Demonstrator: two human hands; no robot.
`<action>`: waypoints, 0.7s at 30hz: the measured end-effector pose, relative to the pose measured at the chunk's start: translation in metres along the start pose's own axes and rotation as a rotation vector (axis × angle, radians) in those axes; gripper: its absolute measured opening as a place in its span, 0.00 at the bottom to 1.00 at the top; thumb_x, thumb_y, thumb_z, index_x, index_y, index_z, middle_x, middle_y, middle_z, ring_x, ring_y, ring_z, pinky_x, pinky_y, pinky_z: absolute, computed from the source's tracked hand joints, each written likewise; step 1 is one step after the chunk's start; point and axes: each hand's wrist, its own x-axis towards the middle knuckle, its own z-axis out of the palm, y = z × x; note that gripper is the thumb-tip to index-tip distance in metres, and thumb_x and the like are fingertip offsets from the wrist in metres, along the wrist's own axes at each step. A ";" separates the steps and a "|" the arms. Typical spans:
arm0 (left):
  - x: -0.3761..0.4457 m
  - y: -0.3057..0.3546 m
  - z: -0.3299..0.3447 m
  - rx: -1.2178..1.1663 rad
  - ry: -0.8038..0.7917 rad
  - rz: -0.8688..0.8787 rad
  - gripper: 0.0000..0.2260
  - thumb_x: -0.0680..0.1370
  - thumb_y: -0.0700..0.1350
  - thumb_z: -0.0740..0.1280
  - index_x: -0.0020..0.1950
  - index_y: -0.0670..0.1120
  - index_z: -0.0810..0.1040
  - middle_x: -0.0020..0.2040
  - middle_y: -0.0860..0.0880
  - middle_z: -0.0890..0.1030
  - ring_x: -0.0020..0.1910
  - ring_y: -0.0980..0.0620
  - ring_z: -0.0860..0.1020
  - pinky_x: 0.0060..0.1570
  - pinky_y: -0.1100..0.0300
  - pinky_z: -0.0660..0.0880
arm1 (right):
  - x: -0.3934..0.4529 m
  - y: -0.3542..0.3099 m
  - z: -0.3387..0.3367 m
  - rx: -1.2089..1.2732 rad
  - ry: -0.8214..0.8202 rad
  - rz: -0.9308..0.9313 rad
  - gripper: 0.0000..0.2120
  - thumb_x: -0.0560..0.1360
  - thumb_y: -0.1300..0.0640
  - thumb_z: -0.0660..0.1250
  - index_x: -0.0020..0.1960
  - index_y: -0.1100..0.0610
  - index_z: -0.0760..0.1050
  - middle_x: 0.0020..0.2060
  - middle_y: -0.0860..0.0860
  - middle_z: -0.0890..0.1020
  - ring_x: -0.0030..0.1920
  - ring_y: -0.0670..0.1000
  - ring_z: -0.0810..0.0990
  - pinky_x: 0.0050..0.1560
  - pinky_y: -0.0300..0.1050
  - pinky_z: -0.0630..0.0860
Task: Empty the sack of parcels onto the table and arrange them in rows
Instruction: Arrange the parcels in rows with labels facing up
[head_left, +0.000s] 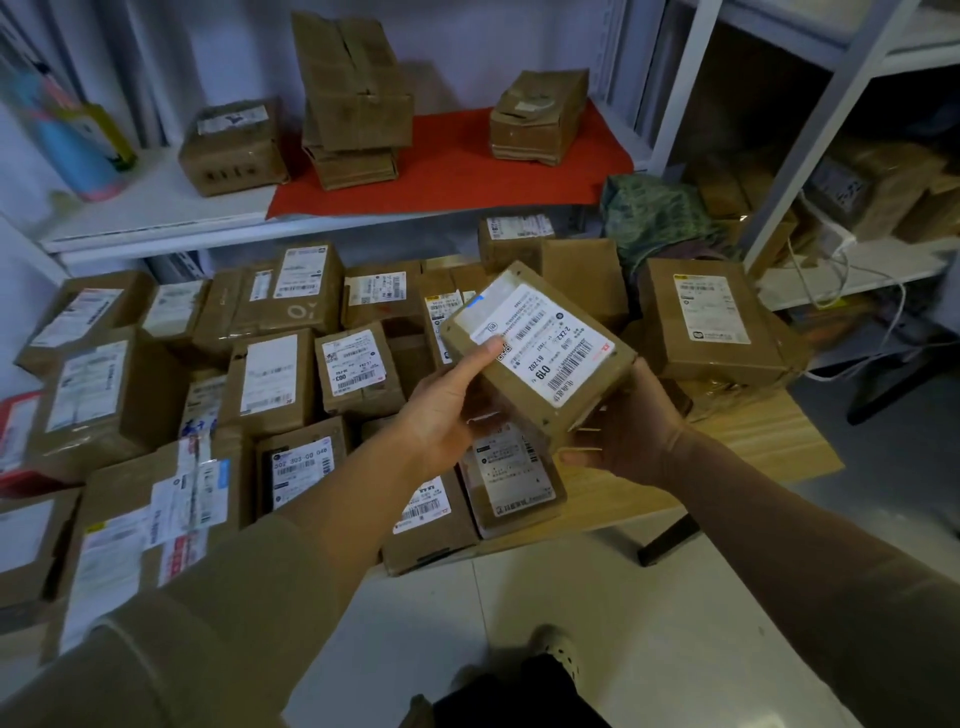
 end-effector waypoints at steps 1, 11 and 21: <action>0.000 0.000 0.000 0.012 0.045 0.000 0.29 0.70 0.55 0.77 0.68 0.47 0.75 0.59 0.46 0.83 0.61 0.45 0.80 0.60 0.46 0.78 | 0.001 0.000 0.000 0.000 0.042 -0.019 0.33 0.76 0.31 0.53 0.60 0.56 0.79 0.48 0.58 0.81 0.45 0.60 0.83 0.41 0.56 0.81; 0.009 -0.007 0.021 0.392 0.147 0.063 0.38 0.68 0.61 0.76 0.74 0.54 0.67 0.66 0.49 0.77 0.63 0.47 0.78 0.64 0.45 0.73 | -0.001 0.011 -0.018 -0.126 0.225 -0.215 0.25 0.72 0.38 0.68 0.64 0.50 0.76 0.55 0.54 0.84 0.57 0.57 0.82 0.46 0.54 0.80; 0.019 -0.028 0.010 0.871 0.238 -0.015 0.09 0.79 0.47 0.68 0.55 0.43 0.81 0.52 0.46 0.82 0.49 0.49 0.80 0.37 0.64 0.73 | 0.007 0.048 -0.061 -0.020 0.499 -0.082 0.30 0.70 0.38 0.72 0.68 0.48 0.70 0.55 0.54 0.83 0.54 0.59 0.82 0.51 0.60 0.82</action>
